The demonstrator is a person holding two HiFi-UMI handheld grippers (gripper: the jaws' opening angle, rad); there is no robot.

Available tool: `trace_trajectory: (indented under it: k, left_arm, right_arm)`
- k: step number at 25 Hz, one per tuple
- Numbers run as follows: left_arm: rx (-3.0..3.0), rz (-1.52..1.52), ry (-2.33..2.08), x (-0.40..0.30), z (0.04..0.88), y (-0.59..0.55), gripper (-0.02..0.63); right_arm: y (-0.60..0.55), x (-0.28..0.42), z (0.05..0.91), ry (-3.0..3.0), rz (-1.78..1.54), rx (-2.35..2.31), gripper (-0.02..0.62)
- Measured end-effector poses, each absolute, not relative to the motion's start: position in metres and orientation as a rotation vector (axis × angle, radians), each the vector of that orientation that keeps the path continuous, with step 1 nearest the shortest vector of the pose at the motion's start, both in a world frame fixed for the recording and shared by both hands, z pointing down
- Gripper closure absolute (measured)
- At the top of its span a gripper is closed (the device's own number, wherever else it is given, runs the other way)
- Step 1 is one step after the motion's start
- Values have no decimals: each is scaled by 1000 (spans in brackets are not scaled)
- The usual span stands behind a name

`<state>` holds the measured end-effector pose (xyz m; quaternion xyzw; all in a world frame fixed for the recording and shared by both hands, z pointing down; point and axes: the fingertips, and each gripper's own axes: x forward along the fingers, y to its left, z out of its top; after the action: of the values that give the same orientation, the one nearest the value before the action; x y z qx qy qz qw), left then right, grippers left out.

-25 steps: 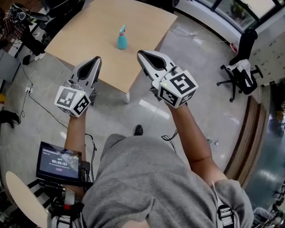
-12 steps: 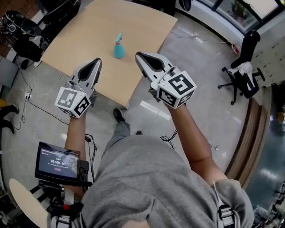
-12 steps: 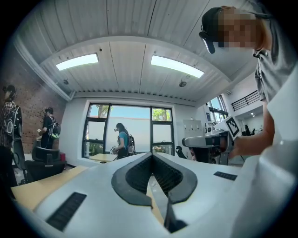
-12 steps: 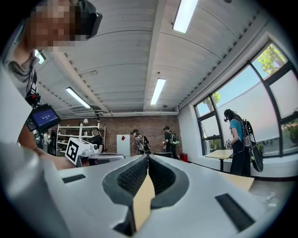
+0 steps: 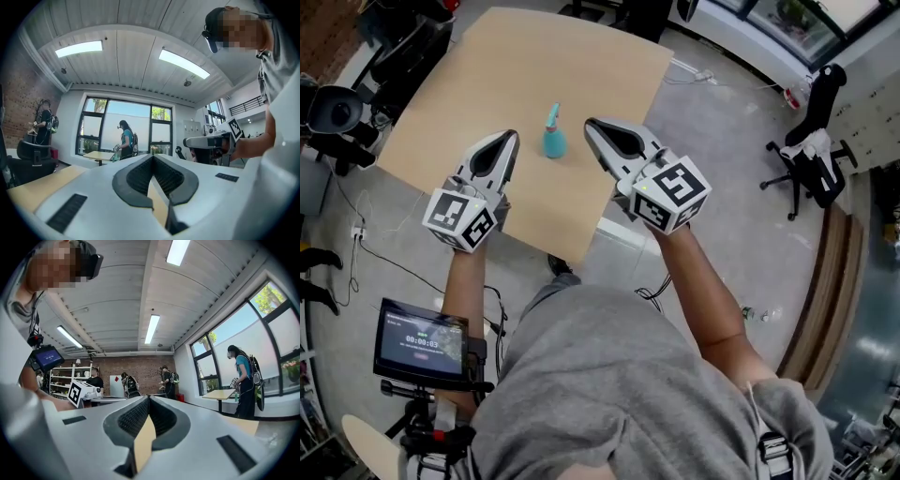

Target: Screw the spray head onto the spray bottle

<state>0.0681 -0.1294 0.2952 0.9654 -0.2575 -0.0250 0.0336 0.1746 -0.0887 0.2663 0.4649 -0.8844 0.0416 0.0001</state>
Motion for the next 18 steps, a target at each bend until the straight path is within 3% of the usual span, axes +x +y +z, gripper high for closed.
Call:
trace_trajectory:
  k: [4,18]
  left_arm:
    - [2983,-63,-710,68,308,-182,601]
    - [2917,-52,-707,81,338,-208,601]
  right_arm:
    - [-138,167,277,-2760,138,1502,588]
    - [-156,165,297,-2756,175,1405,588]
